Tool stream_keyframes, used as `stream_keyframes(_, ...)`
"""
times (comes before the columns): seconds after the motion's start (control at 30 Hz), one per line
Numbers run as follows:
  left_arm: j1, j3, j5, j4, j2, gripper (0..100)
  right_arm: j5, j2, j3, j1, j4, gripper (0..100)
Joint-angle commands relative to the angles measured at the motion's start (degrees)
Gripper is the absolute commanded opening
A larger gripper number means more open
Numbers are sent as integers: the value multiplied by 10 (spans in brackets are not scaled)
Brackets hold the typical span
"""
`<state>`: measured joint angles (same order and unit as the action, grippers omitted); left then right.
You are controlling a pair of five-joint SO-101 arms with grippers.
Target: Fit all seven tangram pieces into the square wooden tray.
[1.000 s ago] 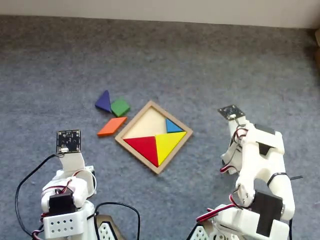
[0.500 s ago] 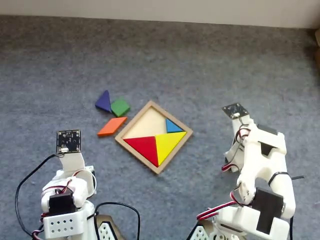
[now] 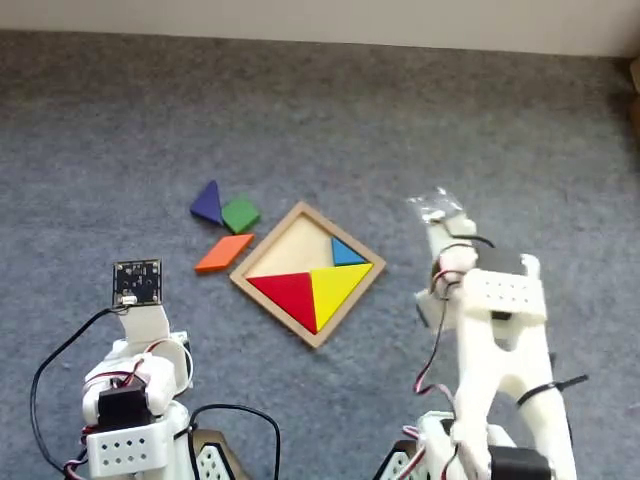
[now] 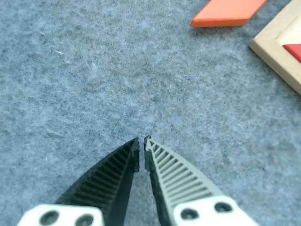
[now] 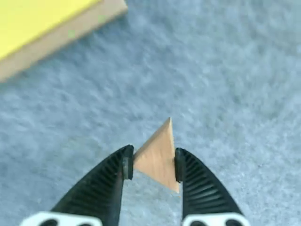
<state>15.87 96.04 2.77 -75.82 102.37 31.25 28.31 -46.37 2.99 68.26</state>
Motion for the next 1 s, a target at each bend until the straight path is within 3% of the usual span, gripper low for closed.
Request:
stream_keyframes(0.0,4,11,0,-2,19,45,-60,32,12,77,0,67)
stream_keyframes(0.37,4,11,0,-2,19,45,-189,-127,127,126,-21,67)
stream_keyframes(0.57,4,11,0,-2,19,45,-195,-205,130,124,-82,67)
stream_keyframes(0.97,-22,7,-4,2,20,49,-195,-205,61,124,-161,67)
